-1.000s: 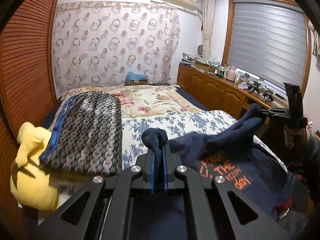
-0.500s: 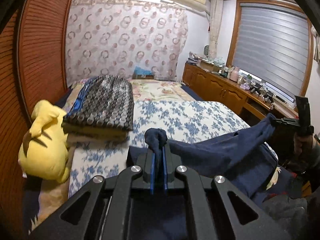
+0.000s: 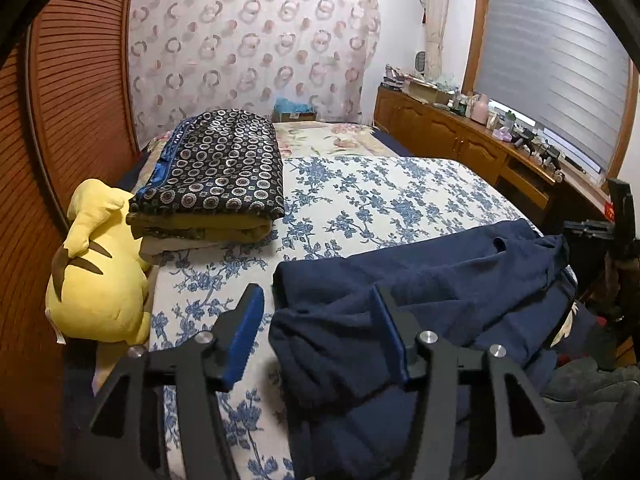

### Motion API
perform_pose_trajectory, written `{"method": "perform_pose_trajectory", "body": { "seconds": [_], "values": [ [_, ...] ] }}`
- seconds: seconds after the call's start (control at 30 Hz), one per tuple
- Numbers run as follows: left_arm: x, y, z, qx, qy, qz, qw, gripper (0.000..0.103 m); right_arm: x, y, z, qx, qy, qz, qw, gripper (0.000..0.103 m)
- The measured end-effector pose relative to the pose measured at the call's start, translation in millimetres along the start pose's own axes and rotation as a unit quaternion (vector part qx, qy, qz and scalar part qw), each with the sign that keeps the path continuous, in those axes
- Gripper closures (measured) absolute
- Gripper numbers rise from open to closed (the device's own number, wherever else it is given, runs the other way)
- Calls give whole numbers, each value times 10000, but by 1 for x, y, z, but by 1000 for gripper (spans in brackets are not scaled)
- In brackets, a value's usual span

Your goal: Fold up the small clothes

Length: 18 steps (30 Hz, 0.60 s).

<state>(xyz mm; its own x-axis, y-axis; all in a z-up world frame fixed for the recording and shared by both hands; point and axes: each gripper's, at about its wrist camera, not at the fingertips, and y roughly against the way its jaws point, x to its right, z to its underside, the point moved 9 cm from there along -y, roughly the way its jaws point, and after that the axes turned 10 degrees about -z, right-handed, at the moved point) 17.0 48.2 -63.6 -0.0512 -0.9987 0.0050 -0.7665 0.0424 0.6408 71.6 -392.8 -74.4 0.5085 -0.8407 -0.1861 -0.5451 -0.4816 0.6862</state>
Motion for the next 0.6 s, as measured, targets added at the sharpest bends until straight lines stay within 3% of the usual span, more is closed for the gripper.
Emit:
{"method": "perform_pose_trajectory", "body": {
  "seconds": [0.1,0.37,0.6],
  "values": [
    [-2,-13,-7,-45,-55,-59,10000,49,9,-7,-10,34,62,180,9998,72],
    [-12,-58,-31,-253,-165,-137,9995,49,29,-51,-22,-110,4,166,9998,62],
    [-15,-96,-28,-608,-246,-169,9977,49,50,-83,-19,-366,-82,314,9988,51]
  ]
}}
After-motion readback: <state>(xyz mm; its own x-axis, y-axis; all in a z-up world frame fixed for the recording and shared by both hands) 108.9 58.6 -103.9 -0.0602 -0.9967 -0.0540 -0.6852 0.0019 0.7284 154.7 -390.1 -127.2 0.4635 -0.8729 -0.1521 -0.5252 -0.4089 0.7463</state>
